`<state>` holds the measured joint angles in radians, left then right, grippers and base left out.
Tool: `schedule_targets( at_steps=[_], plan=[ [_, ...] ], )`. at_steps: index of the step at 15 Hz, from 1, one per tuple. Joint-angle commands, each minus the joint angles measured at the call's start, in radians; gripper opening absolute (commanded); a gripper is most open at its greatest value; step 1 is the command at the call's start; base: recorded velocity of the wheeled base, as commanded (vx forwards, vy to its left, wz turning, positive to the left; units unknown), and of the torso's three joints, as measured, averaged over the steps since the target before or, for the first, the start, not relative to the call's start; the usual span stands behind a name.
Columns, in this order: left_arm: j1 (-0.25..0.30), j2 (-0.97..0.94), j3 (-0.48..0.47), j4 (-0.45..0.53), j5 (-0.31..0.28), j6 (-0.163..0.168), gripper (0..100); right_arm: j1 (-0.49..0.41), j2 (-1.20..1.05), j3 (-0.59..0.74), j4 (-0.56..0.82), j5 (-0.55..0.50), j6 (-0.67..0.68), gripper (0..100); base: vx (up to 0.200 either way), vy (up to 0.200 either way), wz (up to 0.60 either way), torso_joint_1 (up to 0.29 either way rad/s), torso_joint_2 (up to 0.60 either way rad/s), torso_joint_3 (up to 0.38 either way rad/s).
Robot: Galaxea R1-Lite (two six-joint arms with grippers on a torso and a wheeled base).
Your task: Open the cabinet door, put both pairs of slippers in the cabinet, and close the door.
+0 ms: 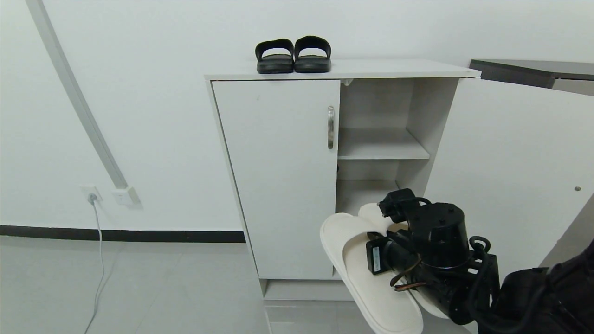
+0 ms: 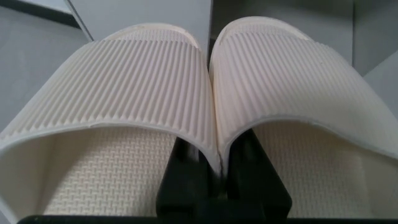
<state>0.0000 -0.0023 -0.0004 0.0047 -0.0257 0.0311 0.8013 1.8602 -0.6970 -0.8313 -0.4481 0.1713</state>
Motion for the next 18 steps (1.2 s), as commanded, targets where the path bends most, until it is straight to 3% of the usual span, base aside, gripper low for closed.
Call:
schedule_targets(
  at_steps=[1,5,8,10,18],
  plan=[
    [0.0,0.002,0.0,0.0,0.0,0.0,0,-0.002,0.036,0.021,-0.045,0.0,-0.001,0,0.0,0.0,0.0,0.0,0.0,0.0],
    [0.0,0.002,0.0,0.0,0.001,-0.016,0,-0.014,0.056,-0.001,-0.078,-0.029,0.001,0,0.0,0.0,0.0,0.0,0.0,0.0],
    [0.0,0.002,0.0,0.0,0.001,-0.017,0,-0.001,0.142,-0.099,-0.08,-0.198,0.001,0,0.0,0.0,0.0,0.0,0.0,0.0],
    [0.0,0.002,-0.001,0.0,0.001,-0.017,0,-0.002,0.165,-0.119,-0.08,-0.224,0.011,0,0.0,0.0,0.0,0.0,0.0,0.0],
    [0.0,0.002,0.0,0.0,0.001,-0.017,0,-0.004,0.198,-0.128,-0.081,-0.23,0.024,0,0.0,-0.175,0.0,0.004,0.0,0.006]
  ],
)
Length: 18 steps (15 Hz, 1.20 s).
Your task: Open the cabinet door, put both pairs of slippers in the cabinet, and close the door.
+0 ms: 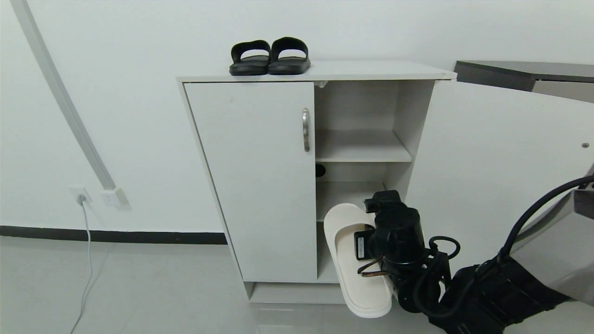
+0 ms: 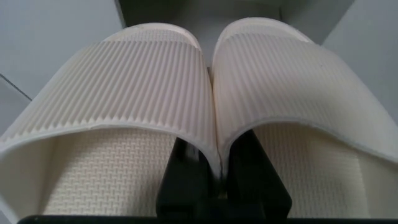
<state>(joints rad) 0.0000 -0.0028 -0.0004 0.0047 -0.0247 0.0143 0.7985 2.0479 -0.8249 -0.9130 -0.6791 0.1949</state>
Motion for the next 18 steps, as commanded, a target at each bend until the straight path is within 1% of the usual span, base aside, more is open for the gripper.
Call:
schedule_targets(
  at_steps=[1,3,8,10,12,18],
  plan=[
    [0.0,0.003,0.0,0.0,0.0,0.0,0,-0.001,0.023,-0.005,0.0,0.001,0.005,0,0.0,0.0,0.0,0.0,0.0,0.0],
    [0.0,0.003,-0.001,0.0,0.0,0.0,0,-0.001,0.054,-0.026,0.0,0.001,0.026,0,0.0,0.0,0.0,0.0,0.0,0.0],
    [0.0,0.003,-0.001,0.0,0.002,0.0,0,-0.005,0.147,-0.1,-0.004,0.003,0.032,0,0.0,0.0,0.0,0.0,0.0,0.0],
    [0.0,0.003,-0.001,0.0,0.002,0.0,0,-0.022,0.17,-0.108,-0.009,0.004,0.035,0,0.0,0.0,0.0,0.0,0.0,0.0],
    [0.0,0.003,-0.001,0.0,0.002,0.0,0,-0.036,0.19,-0.106,-0.041,0.006,0.035,0,0.0,0.0,0.0,0.0,0.0,0.0],
    [0.0,0.003,-0.001,0.0,0.002,0.0,0,-0.038,0.222,-0.111,-0.055,0.009,0.035,0,0.0,0.0,0.0,0.0,0.0,0.0]
  ],
)
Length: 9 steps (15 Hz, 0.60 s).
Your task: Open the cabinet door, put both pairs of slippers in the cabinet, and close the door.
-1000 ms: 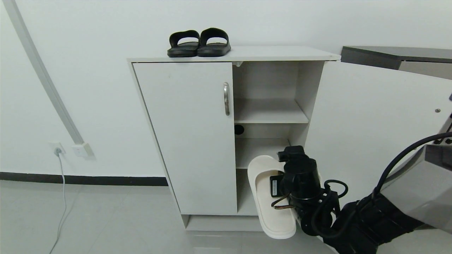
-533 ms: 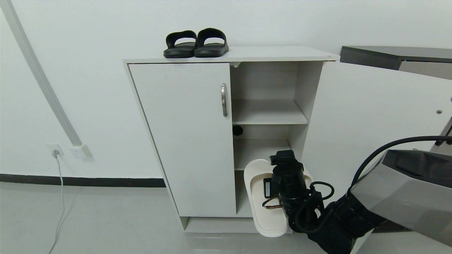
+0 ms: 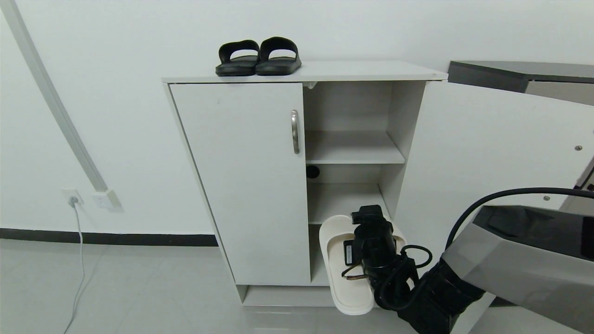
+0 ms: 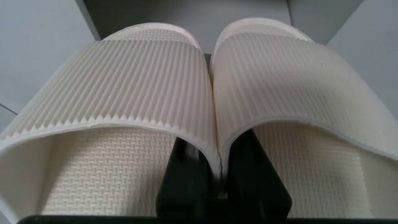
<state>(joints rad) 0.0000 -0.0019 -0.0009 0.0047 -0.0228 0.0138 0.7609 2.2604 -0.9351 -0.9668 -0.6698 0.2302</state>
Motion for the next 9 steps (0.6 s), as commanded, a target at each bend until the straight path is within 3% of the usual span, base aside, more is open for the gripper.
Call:
schedule_targets(
  at_steps=[1,9],
  plan=[
    [0.0,0.002,-0.001,0.0,0.0,0.0,0,-0.002,0.018,-0.005,-0.001,-0.001,0.0,0,0.0,0.0,0.0,0.0,0.0,0.0],
    [0.0,0.002,0.001,0.0,-0.003,0.0,0,-0.032,0.107,-0.042,-0.035,0.001,-0.003,0,0.0,0.0,0.0,0.0,0.0,0.0]
  ],
)
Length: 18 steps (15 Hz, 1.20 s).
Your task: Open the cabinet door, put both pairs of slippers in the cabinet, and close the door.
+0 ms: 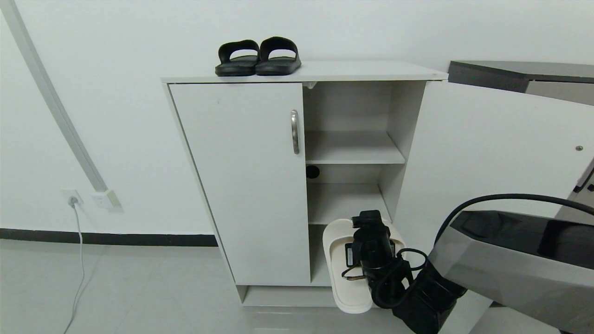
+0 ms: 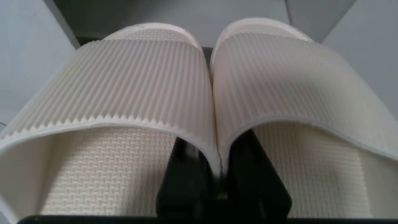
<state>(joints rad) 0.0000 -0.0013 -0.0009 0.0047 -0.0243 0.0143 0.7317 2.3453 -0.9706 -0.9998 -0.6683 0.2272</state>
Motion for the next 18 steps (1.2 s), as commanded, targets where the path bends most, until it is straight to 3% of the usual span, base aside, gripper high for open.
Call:
schedule_targets(
  at_steps=[1,13,16,18],
  plan=[
    [0.0,0.001,0.001,0.0,-0.002,0.001,0,-0.005,0.032,-0.014,0.0,-0.001,0.0,0,0.0,0.0,0.0,0.0,0.0,0.0],
    [0.0,0.001,-0.001,0.0,0.001,-0.004,0,-0.012,0.111,-0.129,-0.017,-0.011,-0.006,0,0.0,0.0,0.0,0.003,0.0,-0.143],
    [0.0,0.001,-0.001,0.0,0.001,-0.004,0,-0.04,0.184,-0.131,-0.283,-0.008,-0.138,0,0.0,0.0,0.0,0.0,0.0,0.0],
    [0.0,0.001,0.001,0.0,0.001,-0.004,0,-0.052,0.209,-0.132,-0.364,-0.007,-0.187,0,0.0,0.0,0.0,0.0,0.0,0.0]
  ],
)
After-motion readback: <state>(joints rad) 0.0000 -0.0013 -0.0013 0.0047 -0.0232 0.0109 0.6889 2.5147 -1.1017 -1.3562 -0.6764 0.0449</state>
